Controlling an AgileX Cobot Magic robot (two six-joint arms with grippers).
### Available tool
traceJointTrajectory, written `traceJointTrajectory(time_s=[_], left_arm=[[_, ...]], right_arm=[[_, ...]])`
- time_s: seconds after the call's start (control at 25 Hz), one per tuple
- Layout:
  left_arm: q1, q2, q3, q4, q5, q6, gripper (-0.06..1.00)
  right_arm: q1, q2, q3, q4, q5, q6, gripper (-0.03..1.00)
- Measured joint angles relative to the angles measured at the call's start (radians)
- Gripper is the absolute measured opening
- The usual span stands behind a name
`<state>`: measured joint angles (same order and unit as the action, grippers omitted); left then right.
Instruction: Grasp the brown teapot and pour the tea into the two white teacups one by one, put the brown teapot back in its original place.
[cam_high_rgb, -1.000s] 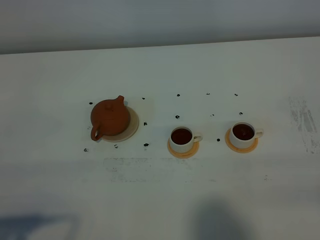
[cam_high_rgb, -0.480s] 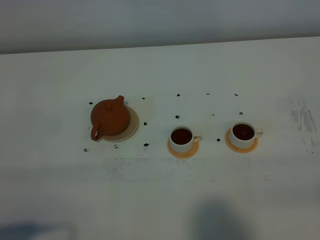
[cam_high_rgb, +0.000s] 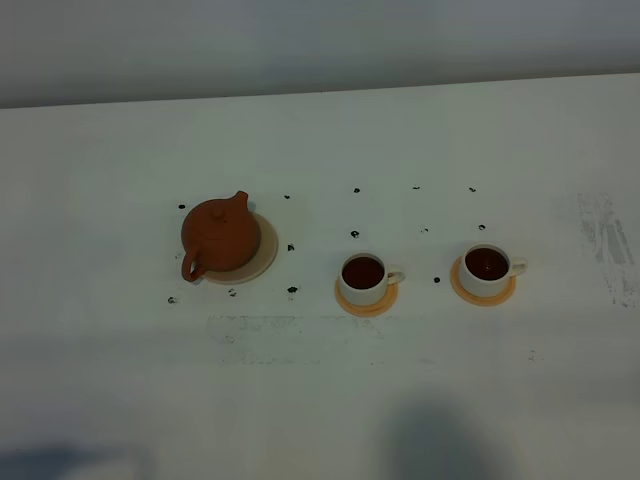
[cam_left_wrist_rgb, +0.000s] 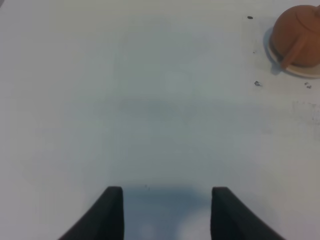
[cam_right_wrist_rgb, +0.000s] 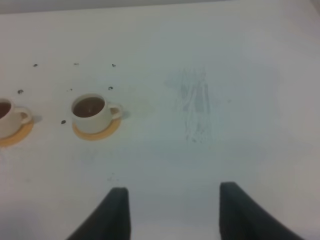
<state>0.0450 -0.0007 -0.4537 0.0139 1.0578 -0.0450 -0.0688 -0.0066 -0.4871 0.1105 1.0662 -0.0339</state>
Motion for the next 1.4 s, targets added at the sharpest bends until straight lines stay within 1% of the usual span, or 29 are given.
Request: traceJointTrajectory(time_s=[0.48,0.76,0.88,1.04,1.08,1.4], left_arm=[[0.000,0.000,0.000,0.000,0.001,0.000,0.41],[0.000,0.000,0.000,0.000,0.001,0.000,0.41],[0.000,0.000,0.000,0.000,0.001,0.000,0.41],[0.000,0.000,0.000,0.000,0.001,0.000,0.41],[0.000,0.000,0.000,0.000,0.001,0.000,0.41],[0.000,0.000,0.000,0.000,0.001,0.001,0.41]], right_arm=[[0.000,0.000,0.000,-0.001,0.000,0.000,0.42],[0.000,0.000,0.000,-0.038,0.000,-0.008,0.42],[0.033,0.000,0.000,-0.051,0.000,-0.010,0.42],[0.131,0.000,0.000,-0.052,0.000,-0.011,0.42],[0.141,0.000,0.000,-0.052,0.000,-0.014,0.42],[0.145,0.000,0.000,-0.052,0.000,-0.023,0.42]])
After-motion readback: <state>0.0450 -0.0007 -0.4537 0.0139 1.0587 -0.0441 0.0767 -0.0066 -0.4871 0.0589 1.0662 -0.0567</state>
